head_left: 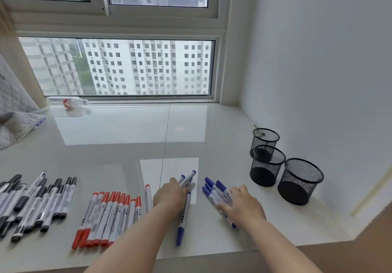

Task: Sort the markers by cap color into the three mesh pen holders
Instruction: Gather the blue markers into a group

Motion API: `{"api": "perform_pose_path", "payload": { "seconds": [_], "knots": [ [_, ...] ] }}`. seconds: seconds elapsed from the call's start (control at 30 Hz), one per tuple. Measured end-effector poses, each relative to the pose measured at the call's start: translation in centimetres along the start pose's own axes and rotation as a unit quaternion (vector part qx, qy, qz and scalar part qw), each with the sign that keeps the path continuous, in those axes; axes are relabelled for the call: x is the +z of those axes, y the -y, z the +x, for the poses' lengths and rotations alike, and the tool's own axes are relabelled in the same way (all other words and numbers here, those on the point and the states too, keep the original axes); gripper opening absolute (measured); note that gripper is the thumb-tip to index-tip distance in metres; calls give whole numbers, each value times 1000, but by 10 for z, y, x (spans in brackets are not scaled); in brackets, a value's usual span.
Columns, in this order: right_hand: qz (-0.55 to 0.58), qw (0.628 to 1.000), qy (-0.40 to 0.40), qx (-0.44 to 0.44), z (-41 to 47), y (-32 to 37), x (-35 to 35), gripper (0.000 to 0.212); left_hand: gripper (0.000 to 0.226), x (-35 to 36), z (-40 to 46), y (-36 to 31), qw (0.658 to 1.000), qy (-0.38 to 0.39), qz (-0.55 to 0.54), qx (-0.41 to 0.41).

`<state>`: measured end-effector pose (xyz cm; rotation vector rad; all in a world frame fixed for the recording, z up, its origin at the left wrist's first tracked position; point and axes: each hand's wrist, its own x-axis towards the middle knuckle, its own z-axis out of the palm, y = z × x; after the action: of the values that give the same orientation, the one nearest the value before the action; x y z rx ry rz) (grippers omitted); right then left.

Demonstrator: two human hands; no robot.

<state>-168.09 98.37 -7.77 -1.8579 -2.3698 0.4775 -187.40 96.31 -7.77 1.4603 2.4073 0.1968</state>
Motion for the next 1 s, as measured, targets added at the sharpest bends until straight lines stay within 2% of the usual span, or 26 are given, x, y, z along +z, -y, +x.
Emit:
{"api": "perform_pose_path", "payload": {
  "seconds": [0.07, 0.27, 0.4, 0.47, 0.57, 0.67, 0.73, 0.83, 1.0],
  "knots": [
    [-7, 1000, 7, 5, 0, 0, 1, 54, 37, -1, 1, -2, 999, 6, -22, -28],
    [-17, 999, -1, 31, 3, 0, 1, 53, 40, -1, -1, -2, 998, 43, -12, -36],
    [-29, 996, -15, 81, 4, -6, 4, 49, 31, 0, -3, 0, 997, 62, -31, -39],
    [-35, 993, -12, 110, 3, -8, 7, 47, 34, 1, -9, 1, 996, 67, -33, -39],
    [-20, 988, -16, 150, 5, -6, 11, 51, 38, 8, -22, 0, 997, 41, -65, -30],
    [-15, 984, -28, 174, 8, -1, 16, 56, 34, 18, -38, -8, 999, 13, -37, 36],
    [-32, 984, -42, 171, 8, 3, 21, 59, 45, 26, -48, -15, 997, -10, -20, 73],
    [-70, 983, -89, 148, 7, 6, 28, 59, 59, 36, -54, -22, 995, -58, -62, 55],
    [-36, 991, -89, 96, 8, 6, 37, 66, 58, 55, -55, -25, 994, -103, -3, 45]
  ]
}}
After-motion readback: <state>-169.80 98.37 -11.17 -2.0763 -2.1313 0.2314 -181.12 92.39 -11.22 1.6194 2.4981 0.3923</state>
